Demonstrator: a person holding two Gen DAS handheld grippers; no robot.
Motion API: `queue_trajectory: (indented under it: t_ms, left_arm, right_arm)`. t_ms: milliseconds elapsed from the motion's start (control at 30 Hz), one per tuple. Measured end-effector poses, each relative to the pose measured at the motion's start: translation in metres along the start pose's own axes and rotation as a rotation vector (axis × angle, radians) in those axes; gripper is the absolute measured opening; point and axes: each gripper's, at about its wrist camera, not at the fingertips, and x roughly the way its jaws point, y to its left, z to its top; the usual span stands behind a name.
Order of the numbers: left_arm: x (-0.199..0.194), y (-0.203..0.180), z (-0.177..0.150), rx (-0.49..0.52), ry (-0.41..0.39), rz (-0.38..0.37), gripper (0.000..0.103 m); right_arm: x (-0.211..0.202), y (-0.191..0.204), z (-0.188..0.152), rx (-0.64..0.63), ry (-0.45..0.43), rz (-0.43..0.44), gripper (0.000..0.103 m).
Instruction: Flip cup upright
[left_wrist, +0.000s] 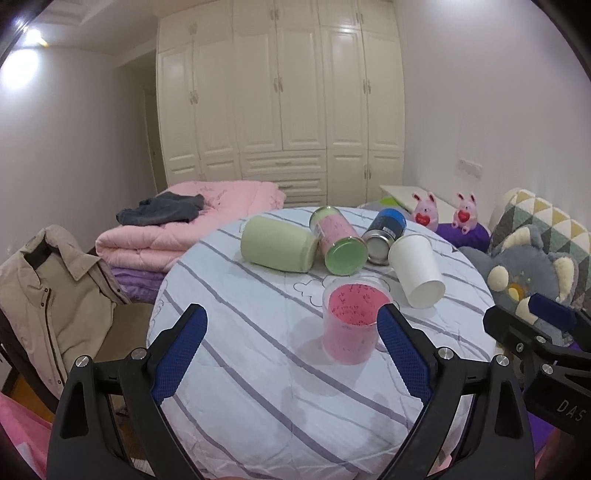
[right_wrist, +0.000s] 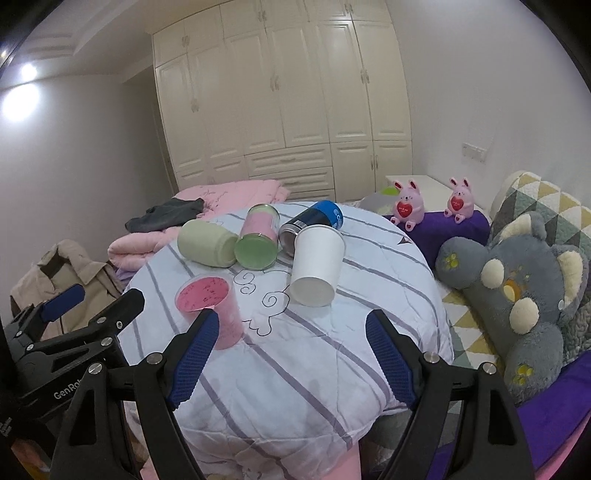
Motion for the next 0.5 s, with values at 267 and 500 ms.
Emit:
queue_trajectory:
  t_ms: [267, 500]
  left_arm:
    - [0.006, -0.005, -0.007, 0.008, -0.022, -0.018, 0.095]
    - [0.010, -0.006, -0.009, -0.007, -0.034, -0.039, 0.095]
  right_arm:
    - [0.009, -0.006, -0.007, 0.017, 0.008, -0.004, 0.083]
    - [0.016, -0.010, -0.013, 0.040, 0.030, 0.006, 0.083]
